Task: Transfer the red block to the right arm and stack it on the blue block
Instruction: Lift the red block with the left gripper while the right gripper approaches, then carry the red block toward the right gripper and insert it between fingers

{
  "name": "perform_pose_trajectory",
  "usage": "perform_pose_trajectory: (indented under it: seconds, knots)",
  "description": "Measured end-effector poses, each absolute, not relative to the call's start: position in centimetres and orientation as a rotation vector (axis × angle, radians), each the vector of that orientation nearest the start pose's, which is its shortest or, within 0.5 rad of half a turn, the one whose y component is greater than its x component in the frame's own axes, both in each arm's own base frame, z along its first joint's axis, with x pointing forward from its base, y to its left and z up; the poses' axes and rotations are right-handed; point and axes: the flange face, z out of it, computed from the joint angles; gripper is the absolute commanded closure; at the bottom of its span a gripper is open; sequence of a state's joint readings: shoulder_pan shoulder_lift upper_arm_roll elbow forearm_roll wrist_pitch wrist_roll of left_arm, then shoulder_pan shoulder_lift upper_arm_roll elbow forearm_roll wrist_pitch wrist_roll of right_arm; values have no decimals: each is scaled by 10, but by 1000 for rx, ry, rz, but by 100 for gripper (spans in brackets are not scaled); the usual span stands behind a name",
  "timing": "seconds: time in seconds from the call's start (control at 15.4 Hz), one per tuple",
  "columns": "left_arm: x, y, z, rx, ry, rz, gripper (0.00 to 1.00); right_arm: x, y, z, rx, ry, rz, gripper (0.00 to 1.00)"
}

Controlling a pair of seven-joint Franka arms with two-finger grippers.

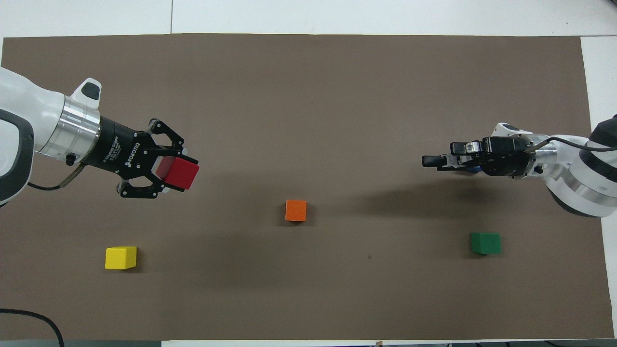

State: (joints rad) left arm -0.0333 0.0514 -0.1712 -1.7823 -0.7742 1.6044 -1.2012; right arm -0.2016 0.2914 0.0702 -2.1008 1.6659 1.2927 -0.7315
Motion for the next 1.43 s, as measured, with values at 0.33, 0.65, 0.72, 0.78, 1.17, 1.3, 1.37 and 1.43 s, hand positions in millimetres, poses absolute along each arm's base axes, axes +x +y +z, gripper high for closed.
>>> perform_pose_trajectory:
  seconds: [0.33, 0.65, 0.72, 0.78, 1.17, 1.3, 1.37, 1.43]
  knots:
    - [517, -273, 547, -2622, -2106, 1473, 100, 537, 91, 339, -1298, 25, 12, 0]
    - [500, -324, 531, -2416, -2505, 1548, 100, 529, 119, 322, -1360, 20, 6, 0]
    - [495, -329, 527, -2392, -2554, 1539, 100, 529, 123, 320, -1373, 23, 6, 0]
    - [491, -333, 523, -2367, -2592, 1539, 100, 529, 124, 318, -1385, 29, 3, 0]
    - [462, -334, 493, -2228, -2724, 1507, 100, 529, 132, 314, -1413, 38, 2, 0]
    - [455, -335, 489, -2243, -2713, 1494, 100, 530, 137, 316, -1399, 43, -8, 0]
    - [452, -337, 490, -2284, -2691, 1488, 100, 530, 138, 317, -1392, 40, -13, 0]
    - [450, -339, 491, -2330, -2668, 1491, 100, 530, 138, 319, -1384, 35, -18, 0]
